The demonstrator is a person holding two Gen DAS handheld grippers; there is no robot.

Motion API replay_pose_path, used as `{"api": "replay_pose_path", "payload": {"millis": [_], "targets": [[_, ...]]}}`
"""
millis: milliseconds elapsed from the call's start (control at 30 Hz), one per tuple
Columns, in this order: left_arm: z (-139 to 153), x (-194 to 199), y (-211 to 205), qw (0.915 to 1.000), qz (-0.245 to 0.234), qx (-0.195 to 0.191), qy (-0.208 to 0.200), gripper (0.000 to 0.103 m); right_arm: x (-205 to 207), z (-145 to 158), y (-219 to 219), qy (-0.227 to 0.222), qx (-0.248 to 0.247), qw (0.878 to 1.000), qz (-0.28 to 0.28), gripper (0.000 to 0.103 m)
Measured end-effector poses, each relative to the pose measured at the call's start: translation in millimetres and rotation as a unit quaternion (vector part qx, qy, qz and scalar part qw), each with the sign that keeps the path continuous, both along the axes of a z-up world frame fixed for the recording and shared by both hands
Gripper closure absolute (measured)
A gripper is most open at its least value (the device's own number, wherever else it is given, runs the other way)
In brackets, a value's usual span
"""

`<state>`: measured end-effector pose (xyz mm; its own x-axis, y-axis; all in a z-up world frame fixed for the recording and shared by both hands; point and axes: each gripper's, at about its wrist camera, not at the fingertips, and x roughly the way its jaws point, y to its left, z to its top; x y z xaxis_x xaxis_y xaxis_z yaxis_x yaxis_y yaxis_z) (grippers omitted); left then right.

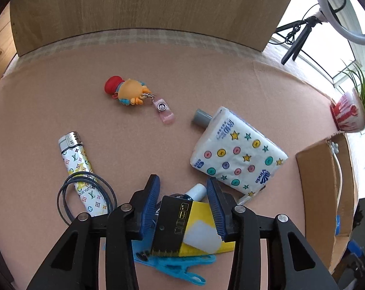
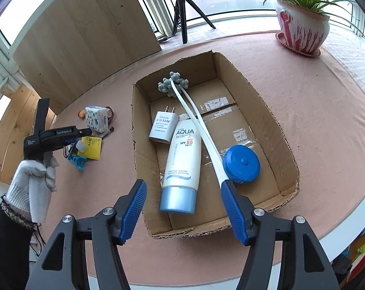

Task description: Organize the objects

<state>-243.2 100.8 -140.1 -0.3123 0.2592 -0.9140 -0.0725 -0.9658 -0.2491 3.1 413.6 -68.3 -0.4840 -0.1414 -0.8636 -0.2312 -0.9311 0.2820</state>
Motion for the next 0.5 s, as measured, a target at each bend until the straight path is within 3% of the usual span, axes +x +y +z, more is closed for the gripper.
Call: {"api": "replay_pose_path", "payload": {"millis": [167, 500], "targets": [[1.0, 26.4, 11.1, 0.9994, -0.031, 0.015, -0.006, 0.068, -7.1, 3.6, -10.6, 0.007, -0.005, 1.0, 0.012, 0.043], [4.9, 87.0, 22.8, 0.9977, -0.062, 0.027, 0.0, 0.069, -21.9, 5.4, -56.0, 0.007, -0.009, 0.997, 0.075, 0.043]]}}
